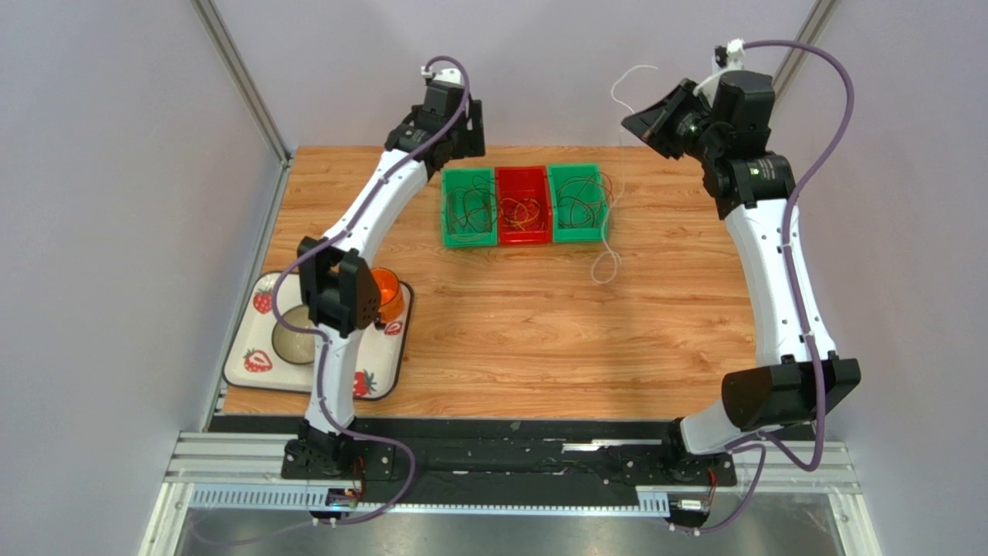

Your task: Untangle the cables

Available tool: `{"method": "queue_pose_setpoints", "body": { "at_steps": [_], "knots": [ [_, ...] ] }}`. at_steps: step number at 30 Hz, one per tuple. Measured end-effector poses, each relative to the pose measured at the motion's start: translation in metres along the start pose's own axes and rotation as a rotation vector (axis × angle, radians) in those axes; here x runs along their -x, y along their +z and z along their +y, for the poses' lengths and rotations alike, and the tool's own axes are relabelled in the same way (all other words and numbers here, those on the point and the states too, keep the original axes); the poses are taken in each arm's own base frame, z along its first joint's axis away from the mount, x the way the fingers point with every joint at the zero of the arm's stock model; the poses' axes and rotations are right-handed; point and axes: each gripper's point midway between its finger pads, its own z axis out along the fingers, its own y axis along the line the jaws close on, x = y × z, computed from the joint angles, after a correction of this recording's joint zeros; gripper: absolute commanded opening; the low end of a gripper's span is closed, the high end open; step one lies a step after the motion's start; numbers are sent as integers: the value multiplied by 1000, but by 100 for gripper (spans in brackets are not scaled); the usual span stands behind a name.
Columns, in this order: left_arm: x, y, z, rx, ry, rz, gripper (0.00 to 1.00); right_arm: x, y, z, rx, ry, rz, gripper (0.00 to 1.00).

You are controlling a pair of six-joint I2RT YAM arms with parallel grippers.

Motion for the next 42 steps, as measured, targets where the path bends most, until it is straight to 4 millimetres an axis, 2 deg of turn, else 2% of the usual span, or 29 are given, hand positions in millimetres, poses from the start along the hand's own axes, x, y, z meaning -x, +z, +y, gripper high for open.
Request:
{"method": "queue_pose_setpoints", "body": {
  "at_steps": [4,6,9,17,20,27,33,38,42],
  "knots": [
    [12,-38,10,-9,-8,-10,87,9,-3,45,74,-55,-24,0],
    [7,-57,18,-12,-5,9,87,17,-3,63,103,-79,-39,0],
    [-9,-88,29,-23,2,49,86,30,2,79,129,-105,-64,0],
    [-60,-166,54,-77,13,139,85,46,45,77,118,-137,-87,0],
    [-84,-200,70,-79,31,162,84,52,61,75,118,-153,-102,0],
    [-125,-258,106,-66,99,159,85,62,75,65,102,-196,-151,0],
    [-156,-276,135,-15,133,117,85,61,95,47,81,-209,-150,0],
    [-159,-273,145,35,135,100,84,56,115,38,93,-214,-138,0],
    [-156,-271,148,58,134,84,83,57,127,39,117,-219,-144,0]
  ]
}}
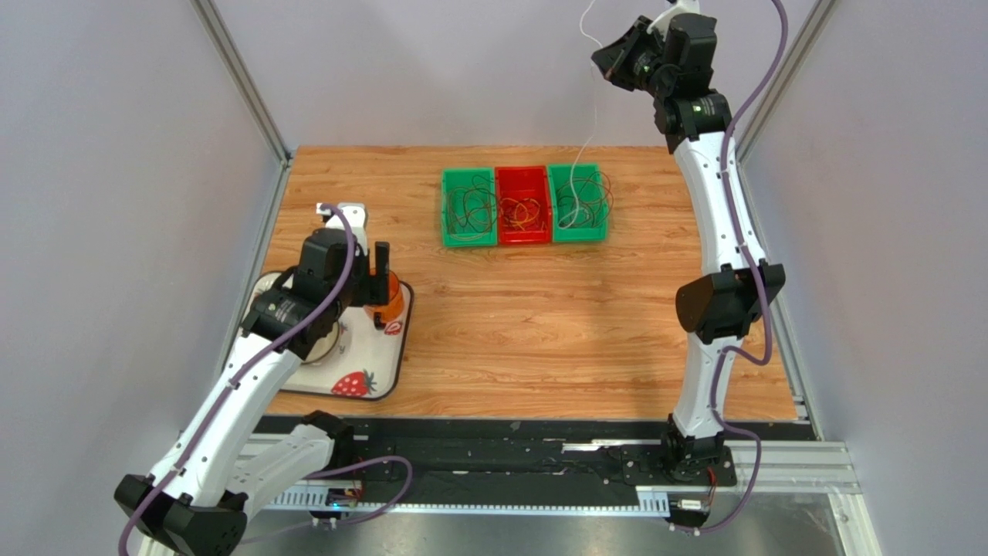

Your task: Untangle the cables

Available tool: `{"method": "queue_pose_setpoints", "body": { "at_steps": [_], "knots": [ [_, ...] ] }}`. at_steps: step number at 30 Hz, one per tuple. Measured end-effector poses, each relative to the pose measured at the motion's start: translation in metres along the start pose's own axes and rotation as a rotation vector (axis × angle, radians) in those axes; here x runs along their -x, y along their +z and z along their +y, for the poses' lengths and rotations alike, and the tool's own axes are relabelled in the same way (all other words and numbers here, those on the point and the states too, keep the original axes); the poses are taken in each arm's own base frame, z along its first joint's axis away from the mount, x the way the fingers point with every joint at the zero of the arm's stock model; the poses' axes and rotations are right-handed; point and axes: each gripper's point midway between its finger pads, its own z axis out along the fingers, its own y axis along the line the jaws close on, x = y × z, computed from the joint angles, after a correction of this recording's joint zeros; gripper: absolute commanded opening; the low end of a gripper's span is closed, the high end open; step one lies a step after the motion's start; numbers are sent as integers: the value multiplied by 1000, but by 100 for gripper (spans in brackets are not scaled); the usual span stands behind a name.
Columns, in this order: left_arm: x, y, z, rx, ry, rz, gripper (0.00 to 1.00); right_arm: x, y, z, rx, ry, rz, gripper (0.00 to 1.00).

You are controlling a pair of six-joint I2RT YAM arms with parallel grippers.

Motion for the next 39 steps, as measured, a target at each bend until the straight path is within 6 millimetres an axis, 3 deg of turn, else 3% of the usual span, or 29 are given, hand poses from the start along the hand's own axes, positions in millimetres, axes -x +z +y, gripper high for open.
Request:
{"method": "queue_pose_setpoints", "body": {
  "at_steps": [6,10,12,17,21,25,30,39],
  "knots": [
    [1,1,1,10,-1,-4,84,15,4,-8,-42,-51,-76,0],
    [2,1,1,10,-1,-6,83,7,12,-19,-59,-71,-77,0],
    [2,1,1,10,-1,-6,83,-12,21,-33,-72,-73,-46,0],
    [2,0,1,9,-2,-9,83,-89,41,-81,-146,-55,118,0],
    [2,0,1,8,-3,-11,83,-154,39,-113,-195,-30,253,0],
    [3,0,1,8,-4,-13,83,-199,31,-130,-225,-9,350,0],
    [3,0,1,7,-4,-16,83,-218,29,-113,-170,12,405,0],
    [3,0,1,7,-5,-17,83,-189,40,-37,2,70,353,0]
  ]
}}
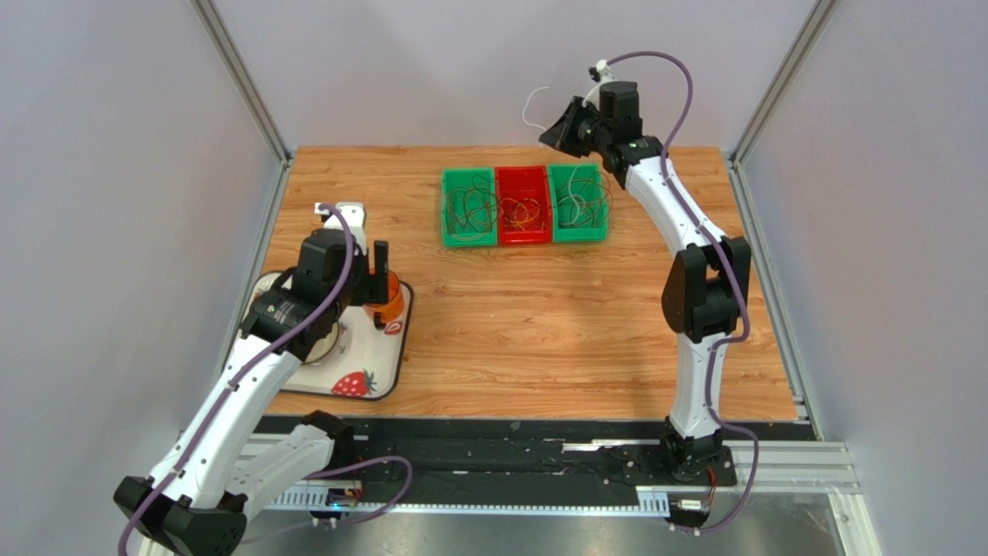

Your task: Untangle the cables

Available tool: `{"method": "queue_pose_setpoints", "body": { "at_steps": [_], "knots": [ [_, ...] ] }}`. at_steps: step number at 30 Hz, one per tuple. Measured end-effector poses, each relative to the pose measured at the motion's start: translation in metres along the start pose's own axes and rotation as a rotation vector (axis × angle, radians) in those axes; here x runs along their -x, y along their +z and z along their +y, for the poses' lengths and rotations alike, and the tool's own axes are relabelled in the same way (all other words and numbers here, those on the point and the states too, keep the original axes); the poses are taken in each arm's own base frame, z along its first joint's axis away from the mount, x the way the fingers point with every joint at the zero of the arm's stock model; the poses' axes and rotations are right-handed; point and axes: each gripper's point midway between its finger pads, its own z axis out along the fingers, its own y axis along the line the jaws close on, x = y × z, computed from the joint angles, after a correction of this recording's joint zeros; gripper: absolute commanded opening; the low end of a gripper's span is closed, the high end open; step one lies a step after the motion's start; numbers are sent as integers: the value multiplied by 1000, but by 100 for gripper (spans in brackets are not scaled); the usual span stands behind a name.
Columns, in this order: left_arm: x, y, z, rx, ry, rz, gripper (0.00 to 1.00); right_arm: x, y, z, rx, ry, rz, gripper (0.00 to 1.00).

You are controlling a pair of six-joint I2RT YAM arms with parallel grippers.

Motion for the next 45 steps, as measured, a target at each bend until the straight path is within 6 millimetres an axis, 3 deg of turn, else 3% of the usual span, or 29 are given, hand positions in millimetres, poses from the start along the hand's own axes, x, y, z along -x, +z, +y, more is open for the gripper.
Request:
{"method": "queue_pose_setpoints", "body": {
  "at_steps": [3,5,10,12,21,28,29,30,32,33,36,45],
  "knots": [
    [0,-1,0,0,-1,-3,83,2,0,12,48,58,-14,0],
    [1,-2,1,0,-2,-7,83,-8,1,6,68,136,3,0],
    [1,-3,1,1,-4,-13,83,-58,5,-53,-35,293,92,0],
    [1,-3,1,1,-4,-13,83,-69,5,-70,-81,323,117,0],
    [1,-4,2,1,-5,-15,82,-96,-7,-111,-314,298,192,0],
    [1,-5,2,0,-6,-20,83,-111,-2,-129,-457,215,269,0],
    [1,-5,2,0,-7,-20,82,-113,-1,-132,-474,207,281,3],
    [1,-5,2,-1,-7,-20,82,-116,1,-135,-494,196,298,15],
    [1,-5,2,-1,-7,-22,83,-114,7,-141,-526,168,311,26],
    [1,-5,2,-1,-7,-21,83,-114,8,-143,-545,156,316,33],
    [1,-5,2,-1,-7,-21,83,-112,3,-143,-577,113,333,39],
    [1,-5,2,-1,-7,-20,83,-95,-13,-108,-548,52,316,43]
  ]
}}
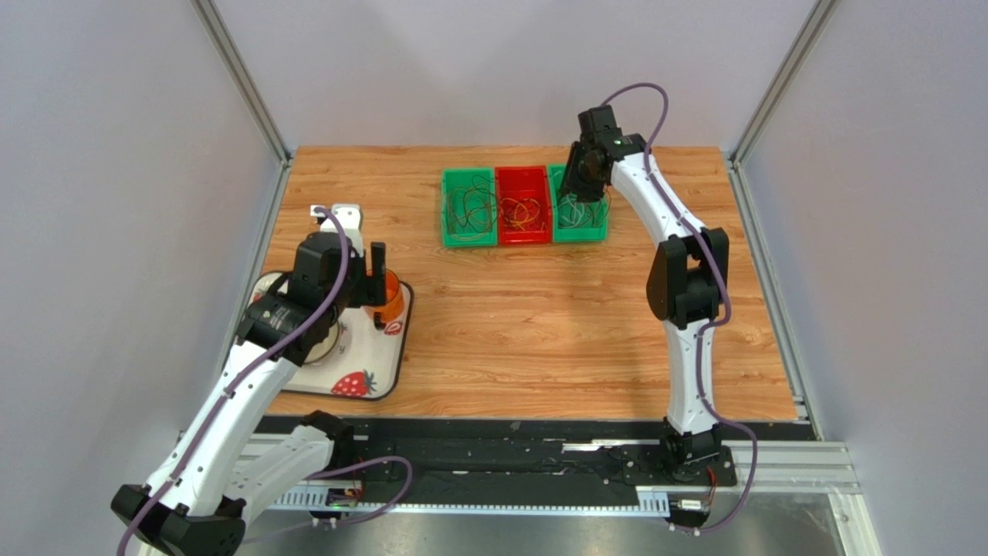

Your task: Untangle the cables

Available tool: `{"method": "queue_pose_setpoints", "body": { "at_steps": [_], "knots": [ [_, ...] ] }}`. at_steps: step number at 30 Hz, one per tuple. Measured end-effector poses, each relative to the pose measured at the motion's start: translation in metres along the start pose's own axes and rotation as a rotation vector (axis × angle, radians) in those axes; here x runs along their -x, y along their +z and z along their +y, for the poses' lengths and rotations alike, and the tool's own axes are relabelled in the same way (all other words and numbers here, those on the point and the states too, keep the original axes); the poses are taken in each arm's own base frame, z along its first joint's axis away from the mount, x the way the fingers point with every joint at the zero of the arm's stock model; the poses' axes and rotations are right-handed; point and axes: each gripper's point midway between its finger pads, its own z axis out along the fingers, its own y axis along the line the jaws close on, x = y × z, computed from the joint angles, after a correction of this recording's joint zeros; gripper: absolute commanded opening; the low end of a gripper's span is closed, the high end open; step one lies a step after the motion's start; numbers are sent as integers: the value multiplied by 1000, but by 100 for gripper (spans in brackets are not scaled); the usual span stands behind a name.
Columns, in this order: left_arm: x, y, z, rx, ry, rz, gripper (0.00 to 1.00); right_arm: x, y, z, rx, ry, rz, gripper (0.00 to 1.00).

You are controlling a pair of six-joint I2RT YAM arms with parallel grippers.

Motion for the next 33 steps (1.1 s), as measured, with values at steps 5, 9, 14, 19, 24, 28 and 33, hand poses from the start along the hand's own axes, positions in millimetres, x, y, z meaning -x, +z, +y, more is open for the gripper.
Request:
{"method": "queue_pose_setpoints", "body": {
  "at_steps": [5,9,14,19,24,28,33],
  "knots": [
    [0,0,0,0,0,0,83,22,-42,13,23,-19,-73,42],
    [0,0,0,-1,0,0,83,35,-75,17,42,-22,-132,39],
    [0,0,-1,-6,0,0,86,-2,-106,15,101,-82,-184,42],
    [1,-3,-4,-31,-7,-14,87,-52,-115,64,168,-283,-198,42],
    [0,-5,-8,-56,-8,-15,86,-84,-133,114,305,-376,-245,61],
    [0,-4,-9,-58,-8,-15,86,-99,-153,84,339,-340,-362,73],
    [1,-4,-8,-57,-9,-17,85,-76,-158,73,331,-245,-534,72]
  ]
}}
